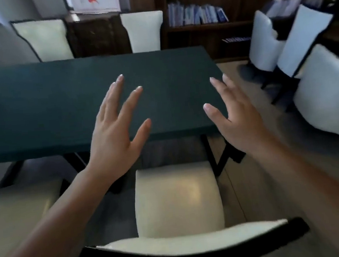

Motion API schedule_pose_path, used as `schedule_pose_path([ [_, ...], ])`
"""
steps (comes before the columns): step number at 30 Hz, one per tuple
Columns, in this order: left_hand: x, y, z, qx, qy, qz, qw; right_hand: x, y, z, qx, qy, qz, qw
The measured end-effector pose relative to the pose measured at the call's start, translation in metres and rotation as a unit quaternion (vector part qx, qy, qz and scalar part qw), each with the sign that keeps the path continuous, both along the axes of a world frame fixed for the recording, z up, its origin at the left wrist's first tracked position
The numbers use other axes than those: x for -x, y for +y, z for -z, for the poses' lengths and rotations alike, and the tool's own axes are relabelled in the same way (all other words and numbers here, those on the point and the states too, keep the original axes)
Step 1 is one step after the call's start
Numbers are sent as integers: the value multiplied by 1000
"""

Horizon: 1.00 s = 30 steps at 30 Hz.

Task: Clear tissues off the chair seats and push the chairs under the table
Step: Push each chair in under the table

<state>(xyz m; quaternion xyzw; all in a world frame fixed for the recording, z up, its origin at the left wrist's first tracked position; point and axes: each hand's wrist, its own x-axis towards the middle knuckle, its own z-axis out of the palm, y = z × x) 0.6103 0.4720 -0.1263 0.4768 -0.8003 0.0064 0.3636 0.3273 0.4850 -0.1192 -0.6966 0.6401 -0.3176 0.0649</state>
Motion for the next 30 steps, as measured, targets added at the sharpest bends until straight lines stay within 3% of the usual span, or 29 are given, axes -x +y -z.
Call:
schedule_pose_path([
  [7, 4, 59, 57, -37, -84, 76, 993, 1, 76, 32, -29, 14, 32, 999],
  [16, -2, 191, 131, -117, -91, 19, 989, -13, 193, 104, -96, 6, 7, 995],
  [17, 4, 212, 147, -123, -120, 20, 985, -20, 208, 117, -114, 15, 10, 993],
  [20, 18, 254, 183, -111, -203, -1, 973, -32, 243, 157, -112, 167, -7, 980],
  [30, 34, 253, 181, -93, -148, -59, 983, -17, 243, 170, -69, 208, -25, 975],
])
